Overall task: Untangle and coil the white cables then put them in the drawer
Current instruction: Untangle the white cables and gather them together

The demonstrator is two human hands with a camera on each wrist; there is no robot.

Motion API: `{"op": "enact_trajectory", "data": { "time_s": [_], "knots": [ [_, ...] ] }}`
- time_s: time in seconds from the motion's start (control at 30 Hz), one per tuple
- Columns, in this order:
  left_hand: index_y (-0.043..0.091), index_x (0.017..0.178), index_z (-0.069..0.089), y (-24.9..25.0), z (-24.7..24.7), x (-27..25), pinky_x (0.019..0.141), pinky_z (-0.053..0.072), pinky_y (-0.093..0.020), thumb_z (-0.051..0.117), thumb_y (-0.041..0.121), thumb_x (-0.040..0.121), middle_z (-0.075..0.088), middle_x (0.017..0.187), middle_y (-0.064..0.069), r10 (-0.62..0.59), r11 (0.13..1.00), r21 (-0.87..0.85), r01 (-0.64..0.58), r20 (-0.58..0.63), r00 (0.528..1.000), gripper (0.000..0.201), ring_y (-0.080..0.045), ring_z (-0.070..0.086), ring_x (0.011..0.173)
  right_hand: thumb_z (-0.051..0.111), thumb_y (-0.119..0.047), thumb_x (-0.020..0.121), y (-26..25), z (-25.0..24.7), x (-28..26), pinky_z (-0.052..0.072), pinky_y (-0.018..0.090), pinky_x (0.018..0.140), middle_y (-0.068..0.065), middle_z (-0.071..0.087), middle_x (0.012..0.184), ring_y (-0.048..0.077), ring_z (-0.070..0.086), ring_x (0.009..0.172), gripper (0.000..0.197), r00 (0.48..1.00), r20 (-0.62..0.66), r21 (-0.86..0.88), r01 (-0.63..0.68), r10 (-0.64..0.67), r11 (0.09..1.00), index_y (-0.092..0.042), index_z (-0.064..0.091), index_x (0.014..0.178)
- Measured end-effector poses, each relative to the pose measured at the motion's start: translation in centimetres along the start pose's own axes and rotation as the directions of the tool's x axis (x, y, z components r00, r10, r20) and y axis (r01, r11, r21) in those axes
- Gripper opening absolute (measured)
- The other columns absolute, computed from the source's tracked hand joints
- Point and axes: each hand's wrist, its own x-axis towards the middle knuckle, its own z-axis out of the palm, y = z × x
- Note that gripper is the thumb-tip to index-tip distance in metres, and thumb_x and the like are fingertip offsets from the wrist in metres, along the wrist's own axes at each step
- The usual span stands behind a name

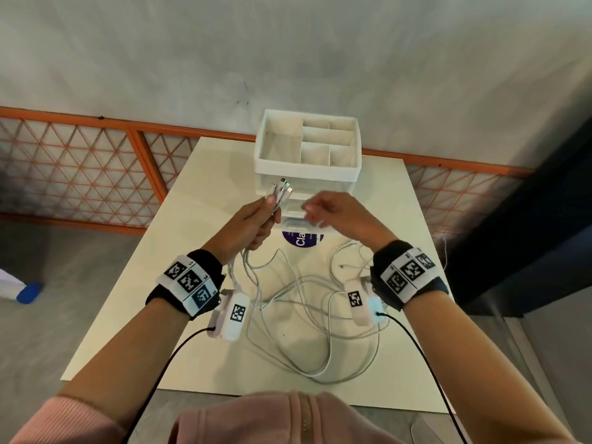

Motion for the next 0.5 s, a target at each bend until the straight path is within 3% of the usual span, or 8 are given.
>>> {"op": "enact_trajectory", "data": {
  "time_s": [0.1, 0.27, 0.4, 0.5],
  "knots": [
    [0.015, 0.08, 0.046, 0.3, 0.6, 0.1, 0.039, 0.017, -0.017, 0.028, 0.043, 0.101, 0.023, 0.054, 0.006, 0.027, 1.0, -0.009, -0.027, -0.002, 1.0, 0.039, -0.006, 0.017, 0.043, 0.063, -0.014, 0.089, -3.4, 0.3, 0.4, 0.057, 0.019, 0.075, 0.008, 0.068, 0.099, 0.014, 0.068, 0.084, 0.031, 0.997, -0.006, 0.238, 0.08, -0.081, 0.968, -0.007, 0.06, 0.119],
    [0.015, 0.081, 0.049, 0.3, 0.5, 0.0, 0.041, 0.016, -0.019, 0.028, 0.044, 0.1, 0.024, 0.054, 0.006, 0.046, 0.999, -0.027, -0.046, 0.005, 0.999, 0.041, -0.008, 0.017, 0.045, 0.066, -0.005, 0.085, -4.0, 0.4, 0.6, 0.056, 0.018, 0.074, 0.009, 0.068, 0.097, 0.004, 0.069, 0.077, 0.036, 0.995, -0.02, 0.33, 0.101, -0.1, 0.939, -0.003, 0.059, 0.121],
    [0.028, 0.089, 0.052, 0.1, 0.8, -0.3, 0.043, 0.021, -0.021, 0.039, 0.038, 0.099, 0.028, 0.059, 0.003, 0.119, 0.99, 0.079, -0.119, -0.003, 0.993, 0.019, -0.008, 0.022, 0.046, 0.069, -0.001, 0.082, -3.8, 0.2, 0.5, 0.058, 0.02, 0.073, 0.018, 0.068, 0.096, 0.009, 0.071, 0.073, 0.035, 0.997, -0.036, 0.38, 0.081, -0.073, 0.921, 0.003, 0.061, 0.116],
    [0.032, 0.083, 0.045, -0.2, 1.0, 0.0, 0.044, 0.028, -0.012, 0.044, 0.028, 0.1, 0.038, 0.055, 0.015, 0.191, 0.969, 0.169, -0.179, -0.062, 0.98, 0.017, -0.003, 0.032, 0.044, 0.071, -0.002, 0.08, -3.7, 0.1, 0.3, 0.058, 0.022, 0.071, 0.022, 0.069, 0.094, 0.015, 0.072, 0.073, 0.032, 0.997, -0.059, 0.404, 0.076, -0.057, 0.912, 0.004, 0.063, 0.111]
  ]
}}
